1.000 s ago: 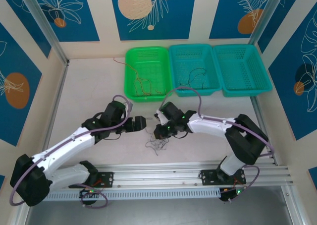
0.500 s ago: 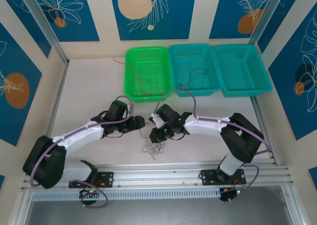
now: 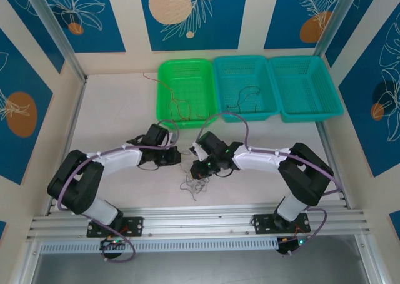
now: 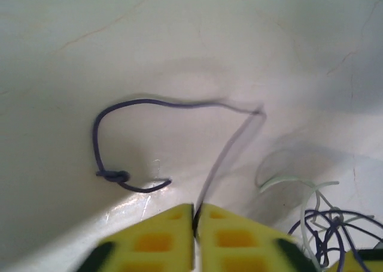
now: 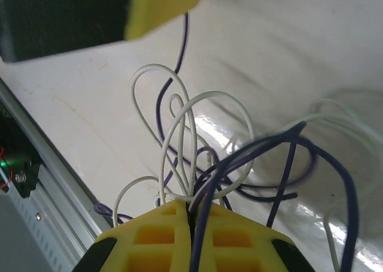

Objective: Untangle the cables

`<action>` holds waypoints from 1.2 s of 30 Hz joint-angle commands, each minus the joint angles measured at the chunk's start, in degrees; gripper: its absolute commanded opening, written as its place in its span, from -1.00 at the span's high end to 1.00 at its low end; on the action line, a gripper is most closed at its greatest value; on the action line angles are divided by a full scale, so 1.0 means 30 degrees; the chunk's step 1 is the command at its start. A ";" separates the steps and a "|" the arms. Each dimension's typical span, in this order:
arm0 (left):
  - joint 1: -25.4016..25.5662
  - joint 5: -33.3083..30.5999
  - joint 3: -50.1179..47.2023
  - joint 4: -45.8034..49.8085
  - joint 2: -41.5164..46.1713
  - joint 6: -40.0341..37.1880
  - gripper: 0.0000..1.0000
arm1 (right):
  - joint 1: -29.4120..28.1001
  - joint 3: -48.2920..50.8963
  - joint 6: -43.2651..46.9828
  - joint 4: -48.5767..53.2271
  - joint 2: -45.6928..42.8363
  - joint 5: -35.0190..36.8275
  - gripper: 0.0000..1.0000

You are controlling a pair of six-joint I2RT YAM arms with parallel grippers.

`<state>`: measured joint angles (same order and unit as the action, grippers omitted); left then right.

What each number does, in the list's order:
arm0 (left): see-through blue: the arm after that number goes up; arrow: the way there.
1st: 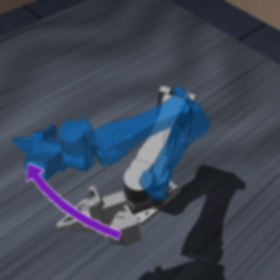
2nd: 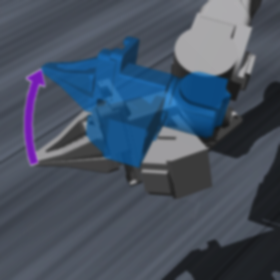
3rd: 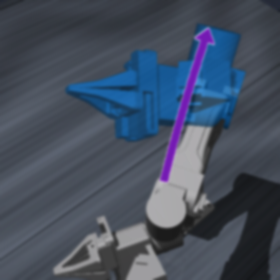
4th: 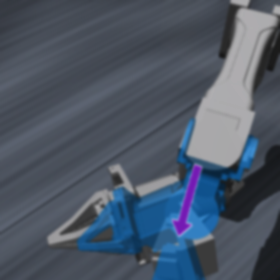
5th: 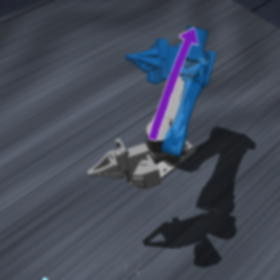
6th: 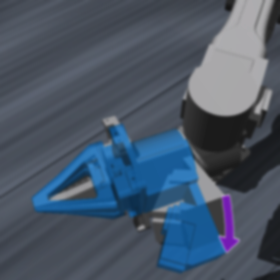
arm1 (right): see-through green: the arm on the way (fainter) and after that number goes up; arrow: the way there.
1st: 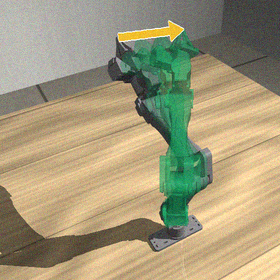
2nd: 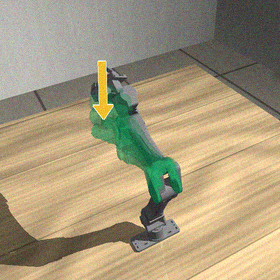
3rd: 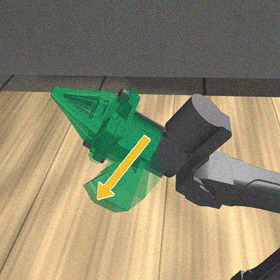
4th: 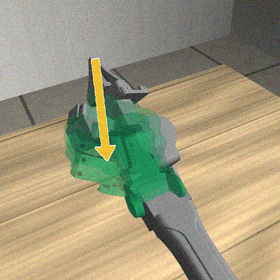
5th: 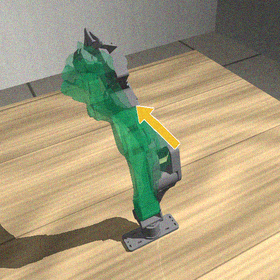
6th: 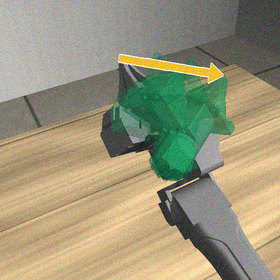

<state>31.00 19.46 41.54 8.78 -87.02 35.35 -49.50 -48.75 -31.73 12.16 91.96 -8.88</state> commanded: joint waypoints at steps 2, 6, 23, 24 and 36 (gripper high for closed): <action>-0.1179 0.0220 -0.0124 0.0390 0.0822 -0.0140 1.00 | 0.0630 0.1122 -0.1224 -0.0249 -0.1365 0.1468 0.85; -0.2847 -0.0318 -0.0801 0.1639 0.3626 -0.0664 1.00 | 0.1918 0.3070 -0.2423 -0.0914 -0.3351 0.2174 0.79; -0.8759 -0.1786 -0.0496 0.8308 1.1236 -0.2893 1.00 | 1.5810 0.7233 -0.8135 0.6558 -1.1547 0.3128 0.66; -0.9138 -0.1737 -0.0364 0.8553 1.1279 -0.3140 1.00 | 1.6774 0.7256 -0.8063 0.6760 -1.2036 0.2893 0.67; -1.0141 0.2261 -0.1014 0.6491 1.1178 -0.2079 1.00 | 1.4962 0.5264 -0.4108 0.8462 -1.4297 0.2878 -0.99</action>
<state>1.02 20.91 39.33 31.51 -53.65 27.70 2.70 -28.86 -49.19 32.77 48.01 -3.29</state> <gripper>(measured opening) 0.041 0.797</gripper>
